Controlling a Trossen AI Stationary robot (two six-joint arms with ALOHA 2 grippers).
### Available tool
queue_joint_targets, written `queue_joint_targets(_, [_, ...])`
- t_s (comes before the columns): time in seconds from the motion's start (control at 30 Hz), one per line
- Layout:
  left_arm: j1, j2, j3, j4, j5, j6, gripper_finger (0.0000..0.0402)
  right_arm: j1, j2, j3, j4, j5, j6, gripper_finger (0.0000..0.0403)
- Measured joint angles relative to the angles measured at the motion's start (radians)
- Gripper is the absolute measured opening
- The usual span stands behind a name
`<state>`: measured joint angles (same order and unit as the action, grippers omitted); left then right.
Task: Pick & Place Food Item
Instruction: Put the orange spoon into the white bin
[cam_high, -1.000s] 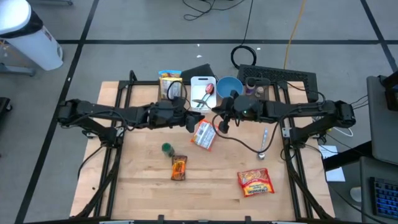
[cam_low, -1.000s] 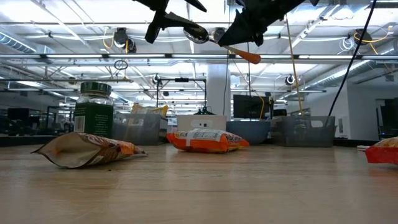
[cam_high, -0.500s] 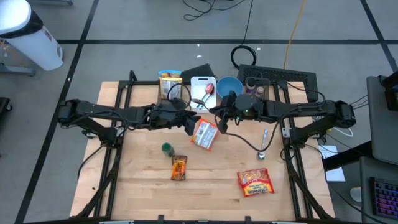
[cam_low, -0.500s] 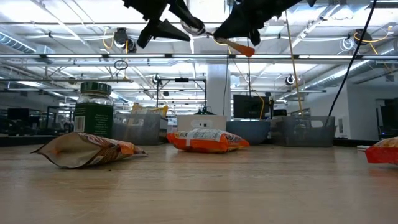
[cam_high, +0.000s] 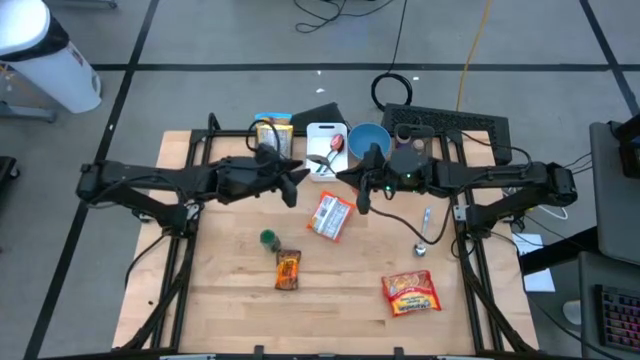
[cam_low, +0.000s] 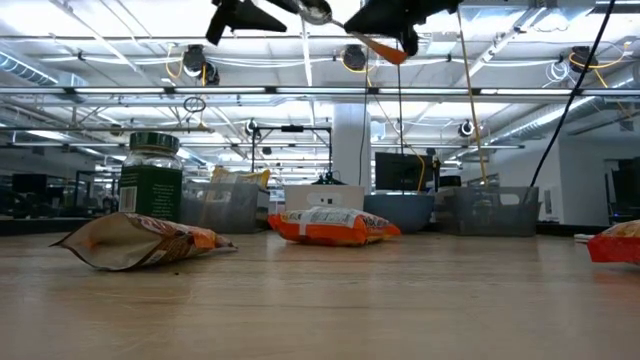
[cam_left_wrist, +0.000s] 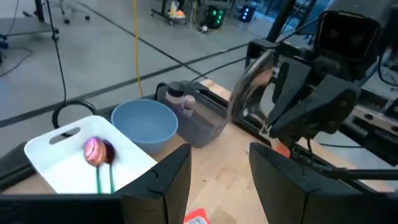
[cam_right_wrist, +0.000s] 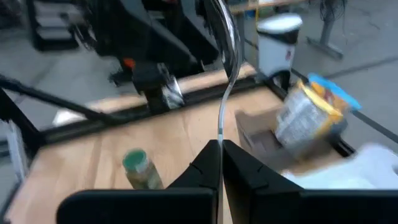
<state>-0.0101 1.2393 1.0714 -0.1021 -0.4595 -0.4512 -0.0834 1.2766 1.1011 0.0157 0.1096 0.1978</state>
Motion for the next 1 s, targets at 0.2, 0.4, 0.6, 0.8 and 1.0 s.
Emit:
queue_joint_targets(0.2, [0.005, -0.010, 0.000, 0.003, 0.014, 0.005, 0.0170, 0.000, 0.002, 0.000, 0.067, -0.043, 0.004, 0.0000])
queue_joint_targets(0.4, [0.005, -0.003, 0.000, 0.103, 0.046, 0.044, 0.0170, 0.001, 0.002, 0.000, 0.071, -0.061, 0.008, 0.0000])
queue_joint_targets(0.6, [0.005, -0.002, 0.000, 0.148, 0.058, 0.083, 0.0170, 0.010, 0.002, 0.000, 0.075, -0.062, 0.008, 0.0000])
queue_joint_targets(0.8, [0.005, -0.002, 0.000, 0.158, 0.058, 0.084, 0.0170, 0.035, 0.002, 0.000, 0.078, -0.063, 0.001, 0.0000])
queue_joint_targets(1.0, [0.005, -0.002, 0.000, 0.159, 0.058, 0.076, 0.0170, 0.039, 0.002, 0.000, 0.078, -0.063, 0.000, 0.0000])
